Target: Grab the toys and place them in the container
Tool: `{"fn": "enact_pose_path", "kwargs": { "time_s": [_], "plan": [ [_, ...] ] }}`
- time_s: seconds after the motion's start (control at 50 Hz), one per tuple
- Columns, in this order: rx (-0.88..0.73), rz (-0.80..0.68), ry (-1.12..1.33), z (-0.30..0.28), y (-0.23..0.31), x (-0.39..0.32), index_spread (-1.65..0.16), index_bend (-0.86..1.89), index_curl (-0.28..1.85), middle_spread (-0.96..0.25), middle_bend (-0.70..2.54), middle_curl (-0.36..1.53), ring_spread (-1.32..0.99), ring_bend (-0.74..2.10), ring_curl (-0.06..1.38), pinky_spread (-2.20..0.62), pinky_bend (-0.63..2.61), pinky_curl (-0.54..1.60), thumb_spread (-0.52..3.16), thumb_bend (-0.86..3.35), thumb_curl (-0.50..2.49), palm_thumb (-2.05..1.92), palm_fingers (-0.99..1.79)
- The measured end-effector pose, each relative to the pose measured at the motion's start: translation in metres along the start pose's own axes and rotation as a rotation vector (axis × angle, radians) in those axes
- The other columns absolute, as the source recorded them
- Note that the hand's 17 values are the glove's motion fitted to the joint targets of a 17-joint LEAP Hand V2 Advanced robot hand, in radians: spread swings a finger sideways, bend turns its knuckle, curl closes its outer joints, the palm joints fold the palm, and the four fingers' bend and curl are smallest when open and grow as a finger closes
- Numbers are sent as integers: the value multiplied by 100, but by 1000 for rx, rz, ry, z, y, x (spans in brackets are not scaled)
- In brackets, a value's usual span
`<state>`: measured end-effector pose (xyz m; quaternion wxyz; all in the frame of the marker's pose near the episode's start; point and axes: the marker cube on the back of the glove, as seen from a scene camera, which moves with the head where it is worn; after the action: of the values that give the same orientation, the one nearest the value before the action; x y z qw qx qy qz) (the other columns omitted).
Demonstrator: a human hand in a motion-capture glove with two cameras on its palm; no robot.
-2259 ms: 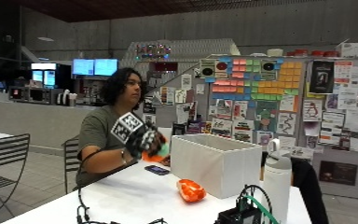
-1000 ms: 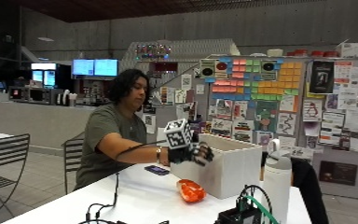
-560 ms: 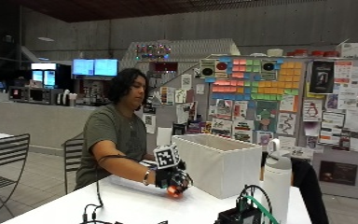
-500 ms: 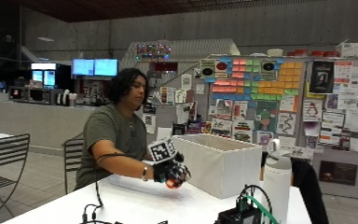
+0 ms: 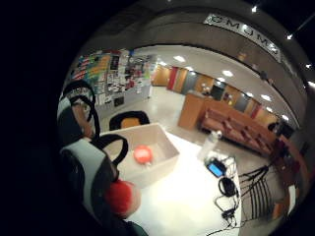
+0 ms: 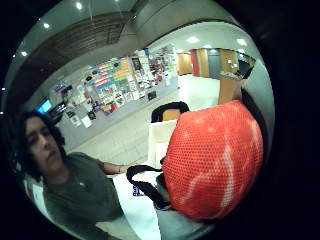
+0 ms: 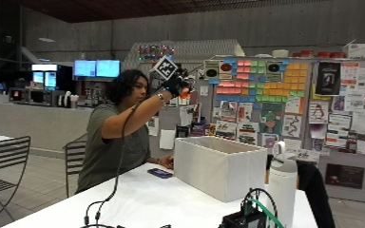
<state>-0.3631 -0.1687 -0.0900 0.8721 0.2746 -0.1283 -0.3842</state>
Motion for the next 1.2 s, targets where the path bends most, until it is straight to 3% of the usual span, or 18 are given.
{"fn": "enact_pose_path", "kwargs": {
  "time_s": [0.1,0.18,0.32,0.4,0.48,0.54,0.64,0.76,1.02,1.2],
  "plan": [
    [-30,-38,35,30,-40,-1,-34,77,87,-37,107,82,-34,146,62,-42,128,61,103,9,66,34,109],
    [-70,24,38,58,-59,4,-33,78,89,-37,108,84,-33,146,63,-42,129,62,103,8,68,33,108],
    [-142,435,176,100,-70,41,-33,77,91,-37,107,86,-33,146,62,-42,126,62,103,5,70,31,105],
    [-187,292,33,113,-61,46,-33,75,92,-36,102,84,-31,142,61,-41,121,61,104,-1,69,21,97],
    [-295,253,-95,120,-50,48,-33,70,90,-32,75,75,-28,125,58,-37,117,59,112,-11,56,-5,51],
    [-336,303,-71,122,-41,61,-36,57,86,-27,57,70,-23,96,53,-24,123,63,101,-12,53,-10,-24],
    [-302,273,-224,112,-36,57,-41,35,71,-23,46,61,-18,72,38,-12,121,53,93,-10,49,-11,-20],
    [-318,262,-188,91,-22,71,-45,27,62,-20,37,55,-15,58,30,-4,109,46,88,-12,43,-14,-12],
    [-476,300,132,61,60,80,-47,22,56,-17,25,48,-18,59,29,3,96,39,90,-11,34,-13,3],
    [-581,238,30,53,154,59,-48,20,54,-17,18,45,-20,62,29,3,93,37,94,-10,29,-13,8]
  ]
}}
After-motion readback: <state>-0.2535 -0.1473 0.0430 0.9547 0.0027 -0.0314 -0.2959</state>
